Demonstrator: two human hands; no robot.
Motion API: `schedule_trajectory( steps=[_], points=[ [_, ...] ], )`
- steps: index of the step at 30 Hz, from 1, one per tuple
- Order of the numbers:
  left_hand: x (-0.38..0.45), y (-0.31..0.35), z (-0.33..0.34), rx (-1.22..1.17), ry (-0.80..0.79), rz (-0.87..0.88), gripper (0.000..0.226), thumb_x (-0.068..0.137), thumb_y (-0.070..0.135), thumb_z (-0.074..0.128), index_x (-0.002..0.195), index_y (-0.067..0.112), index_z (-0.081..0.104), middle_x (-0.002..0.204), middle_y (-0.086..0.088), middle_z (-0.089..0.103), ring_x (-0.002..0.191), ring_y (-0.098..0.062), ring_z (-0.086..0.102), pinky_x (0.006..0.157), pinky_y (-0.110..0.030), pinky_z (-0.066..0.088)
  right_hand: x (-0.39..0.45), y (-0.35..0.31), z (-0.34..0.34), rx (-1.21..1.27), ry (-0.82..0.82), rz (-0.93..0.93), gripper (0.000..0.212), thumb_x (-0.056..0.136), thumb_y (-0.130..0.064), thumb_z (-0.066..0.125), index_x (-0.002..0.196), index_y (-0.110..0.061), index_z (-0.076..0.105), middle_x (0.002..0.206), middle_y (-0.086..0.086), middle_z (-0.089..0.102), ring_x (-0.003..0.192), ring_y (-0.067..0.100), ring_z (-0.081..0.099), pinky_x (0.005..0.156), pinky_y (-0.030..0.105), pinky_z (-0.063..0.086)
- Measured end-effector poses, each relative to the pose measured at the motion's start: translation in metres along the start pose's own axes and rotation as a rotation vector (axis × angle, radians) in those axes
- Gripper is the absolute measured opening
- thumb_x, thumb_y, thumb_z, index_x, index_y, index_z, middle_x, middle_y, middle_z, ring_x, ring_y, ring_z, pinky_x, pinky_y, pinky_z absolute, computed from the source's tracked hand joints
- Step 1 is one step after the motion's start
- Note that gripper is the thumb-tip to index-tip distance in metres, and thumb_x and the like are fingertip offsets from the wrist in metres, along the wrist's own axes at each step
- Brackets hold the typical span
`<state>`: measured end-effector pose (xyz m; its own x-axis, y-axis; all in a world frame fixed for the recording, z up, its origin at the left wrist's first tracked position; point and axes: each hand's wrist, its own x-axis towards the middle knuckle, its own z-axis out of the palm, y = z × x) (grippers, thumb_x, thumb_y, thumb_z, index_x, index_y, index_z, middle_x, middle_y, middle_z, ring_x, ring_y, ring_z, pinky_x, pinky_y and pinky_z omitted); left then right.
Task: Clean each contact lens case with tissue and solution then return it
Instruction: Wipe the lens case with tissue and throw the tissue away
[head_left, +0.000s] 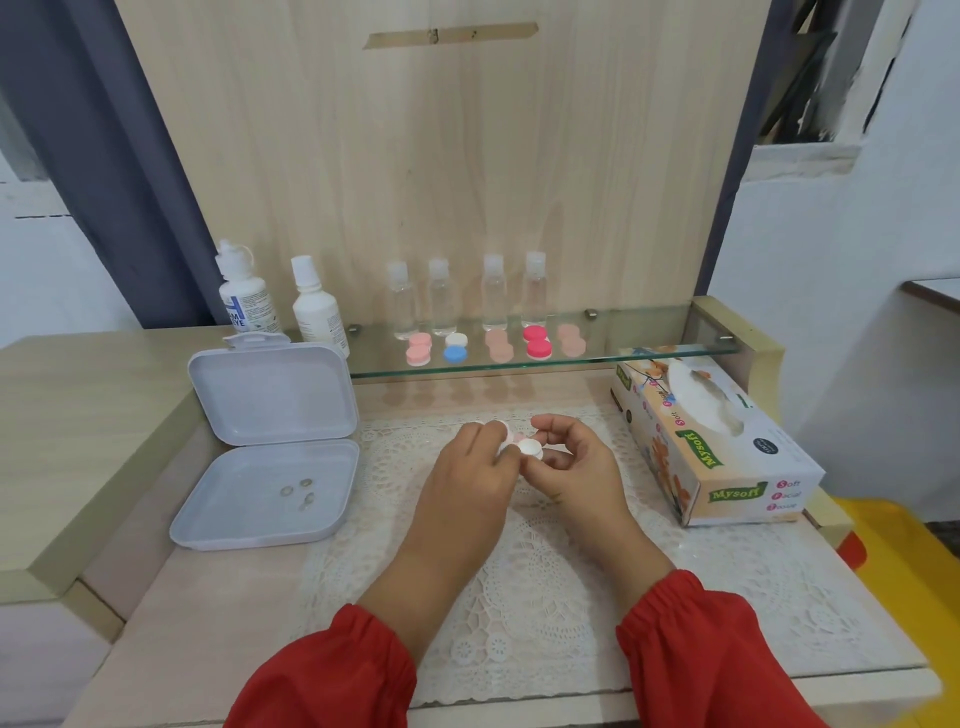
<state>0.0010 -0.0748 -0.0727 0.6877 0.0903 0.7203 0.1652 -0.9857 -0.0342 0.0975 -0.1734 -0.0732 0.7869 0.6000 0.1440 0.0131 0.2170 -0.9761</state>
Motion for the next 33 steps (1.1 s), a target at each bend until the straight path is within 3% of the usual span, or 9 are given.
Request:
schedule_trajectory(
  steps=[3, 6, 9, 11, 13, 20, 25, 30, 33],
  points=[
    [0.01, -0.001, -0.006, -0.154, -0.033, -0.172, 0.024, 0.074, -0.005, 0.063, 0.09, 0.012, 0.07, 0.088, -0.001, 0.058, 0.082, -0.016, 0.042, 0.063, -0.03, 0.041, 0.0, 0.001, 0.0, -0.006, -0.016, 0.01, 0.04, 0.077, 0.008, 0.068, 0.107, -0.018, 0.063, 0.086, -0.007, 0.062, 0.071, 0.011, 0.061, 0.066, 0.022, 0.051],
    [0.026, -0.006, -0.015, -0.37, -0.26, -0.512, 0.025, 0.084, 0.013, 0.058, 0.107, 0.022, 0.065, 0.103, 0.007, 0.057, 0.098, -0.013, 0.043, 0.079, -0.028, 0.039, 0.0, 0.0, 0.001, -0.032, -0.027, 0.009, 0.04, 0.077, 0.008, 0.067, 0.106, -0.02, 0.063, 0.088, -0.006, 0.062, 0.069, 0.009, 0.061, 0.061, 0.022, 0.048],
    [0.034, -0.015, -0.016, -0.635, -0.386, -0.747, 0.006, 0.076, 0.019, 0.062, 0.08, 0.015, 0.063, 0.085, -0.004, 0.065, 0.075, -0.02, 0.057, 0.063, -0.027, 0.04, -0.001, -0.001, 0.001, -0.02, -0.042, 0.015, 0.04, 0.077, 0.008, 0.068, 0.106, -0.019, 0.063, 0.092, -0.002, 0.061, 0.068, 0.009, 0.061, 0.058, 0.021, 0.048],
    [0.034, -0.017, -0.015, -0.768, -0.357, -0.878, 0.02, 0.066, 0.02, 0.063, 0.074, 0.002, 0.062, 0.07, -0.01, 0.061, 0.069, -0.03, 0.061, 0.06, -0.033, 0.043, -0.001, -0.001, 0.001, -0.026, -0.055, 0.018, 0.041, 0.076, 0.008, 0.068, 0.106, -0.02, 0.063, 0.093, -0.002, 0.062, 0.068, 0.009, 0.062, 0.056, 0.021, 0.048],
    [0.033, -0.015, -0.015, -0.811, -0.321, -0.945, 0.027, 0.061, 0.02, 0.061, 0.072, -0.004, 0.057, 0.065, -0.009, 0.056, 0.062, -0.025, 0.059, 0.058, -0.034, 0.043, -0.002, 0.0, 0.001, -0.025, -0.064, 0.018, 0.041, 0.076, 0.007, 0.07, 0.106, -0.02, 0.063, 0.093, -0.003, 0.062, 0.071, 0.013, 0.063, 0.058, 0.023, 0.05],
    [0.041, -0.011, -0.012, -0.962, -0.291, -1.185, 0.002, 0.076, 0.003, 0.059, 0.076, 0.002, 0.057, 0.062, -0.012, 0.057, 0.044, -0.017, 0.048, 0.04, -0.02, 0.033, -0.005, 0.002, 0.002, 0.007, -0.113, 0.012, 0.041, 0.076, 0.009, 0.07, 0.105, -0.019, 0.064, 0.093, -0.002, 0.062, 0.077, 0.017, 0.064, 0.067, 0.028, 0.052],
    [0.038, -0.02, -0.013, -1.197, -0.234, -1.442, 0.016, 0.09, 0.011, 0.054, 0.087, -0.001, 0.064, 0.063, -0.013, 0.064, 0.045, -0.016, 0.056, 0.04, -0.021, 0.041, -0.003, 0.0, 0.002, 0.013, -0.095, -0.009, 0.039, 0.077, 0.007, 0.071, 0.104, -0.021, 0.064, 0.097, 0.002, 0.062, 0.076, 0.016, 0.064, 0.064, 0.026, 0.05],
    [0.021, -0.022, -0.008, -1.134, -0.115, -1.342, 0.011, 0.09, 0.015, 0.062, 0.09, 0.006, 0.068, 0.078, -0.013, 0.066, 0.055, -0.016, 0.054, 0.046, -0.023, 0.043, -0.001, -0.001, 0.001, 0.048, -0.07, -0.014, 0.037, 0.077, 0.005, 0.073, 0.101, -0.021, 0.064, 0.095, 0.0, 0.062, 0.08, 0.019, 0.065, 0.074, 0.036, 0.052],
    [0.015, -0.015, -0.01, -1.258, -0.12, -1.254, 0.014, 0.094, 0.013, 0.057, 0.095, 0.003, 0.067, 0.084, -0.014, 0.07, 0.066, -0.019, 0.062, 0.056, -0.027, 0.048, 0.0, 0.001, 0.001, 0.004, -0.039, -0.009, 0.036, 0.077, 0.002, 0.075, 0.101, -0.023, 0.064, 0.095, -0.001, 0.063, 0.078, 0.015, 0.064, 0.068, 0.028, 0.052]
  ],
)
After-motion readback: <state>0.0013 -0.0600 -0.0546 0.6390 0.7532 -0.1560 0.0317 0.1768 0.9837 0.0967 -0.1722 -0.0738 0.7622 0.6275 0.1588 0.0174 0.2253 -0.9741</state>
